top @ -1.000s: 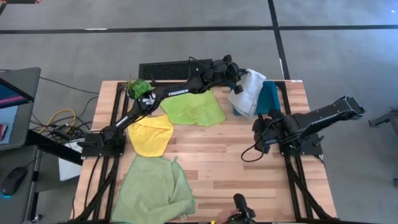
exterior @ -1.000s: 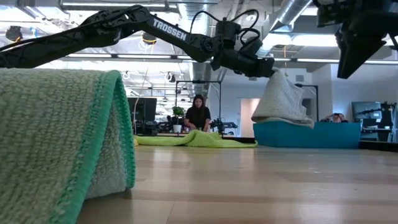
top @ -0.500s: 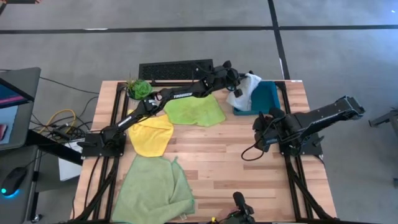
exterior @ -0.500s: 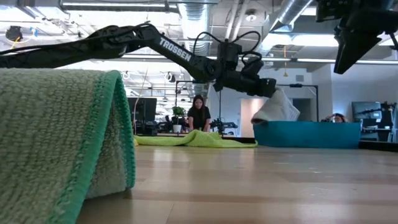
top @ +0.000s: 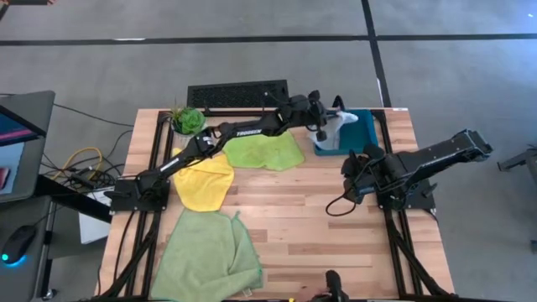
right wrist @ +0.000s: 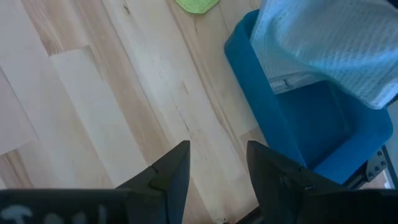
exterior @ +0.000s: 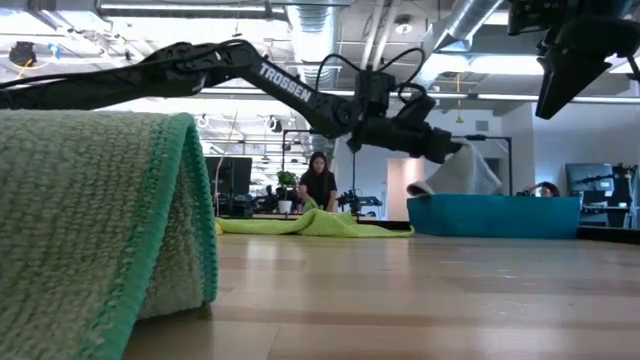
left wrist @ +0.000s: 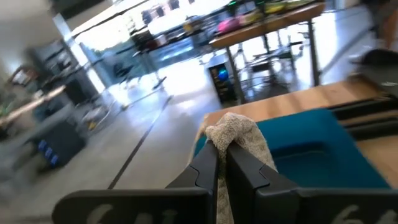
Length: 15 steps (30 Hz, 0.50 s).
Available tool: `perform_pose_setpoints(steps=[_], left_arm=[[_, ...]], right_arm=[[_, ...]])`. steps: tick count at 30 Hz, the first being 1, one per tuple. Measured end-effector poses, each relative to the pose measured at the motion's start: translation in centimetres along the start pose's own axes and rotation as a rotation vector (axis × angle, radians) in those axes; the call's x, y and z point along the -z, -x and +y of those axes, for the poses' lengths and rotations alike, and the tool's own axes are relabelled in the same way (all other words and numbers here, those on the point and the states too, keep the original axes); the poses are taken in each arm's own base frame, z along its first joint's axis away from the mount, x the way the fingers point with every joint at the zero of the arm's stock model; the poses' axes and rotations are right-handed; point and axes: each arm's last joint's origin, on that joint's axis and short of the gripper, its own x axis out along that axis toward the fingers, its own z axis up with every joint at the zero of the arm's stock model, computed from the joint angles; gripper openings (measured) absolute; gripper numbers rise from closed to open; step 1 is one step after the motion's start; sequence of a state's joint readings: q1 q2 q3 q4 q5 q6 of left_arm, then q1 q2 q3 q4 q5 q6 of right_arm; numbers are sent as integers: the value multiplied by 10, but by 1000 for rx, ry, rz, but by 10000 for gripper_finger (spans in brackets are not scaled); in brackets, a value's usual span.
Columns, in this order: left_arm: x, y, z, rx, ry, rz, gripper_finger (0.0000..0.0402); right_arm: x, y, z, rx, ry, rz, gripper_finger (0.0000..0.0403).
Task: Fold microfiber towels
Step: Put the gray microfiber towel into the blue bin
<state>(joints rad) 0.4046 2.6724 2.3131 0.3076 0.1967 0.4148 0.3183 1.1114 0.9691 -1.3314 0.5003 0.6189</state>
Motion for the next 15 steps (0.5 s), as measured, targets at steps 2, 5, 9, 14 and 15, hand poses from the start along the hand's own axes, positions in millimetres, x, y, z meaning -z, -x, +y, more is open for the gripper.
perform_pose_setpoints(steps=[2,5,9,14,15], left_arm=[[-2,-1,-4,33,-42,-15,3],[-4,-1,-10,87,-86,-41,2],[-15,-2,-14,192,-97,-111,2],[-36,1,-11,228,-114,-222,2],[-37,1,-11,226,-118,-234,1]], right_arm=[[0,0,0,0,0,0,182],[0,0,0,0,1,0,182],[0,0,0,0,1,0,182],[0,0,0,0,2,1,182],[0,0,0,0,2,1,182]])
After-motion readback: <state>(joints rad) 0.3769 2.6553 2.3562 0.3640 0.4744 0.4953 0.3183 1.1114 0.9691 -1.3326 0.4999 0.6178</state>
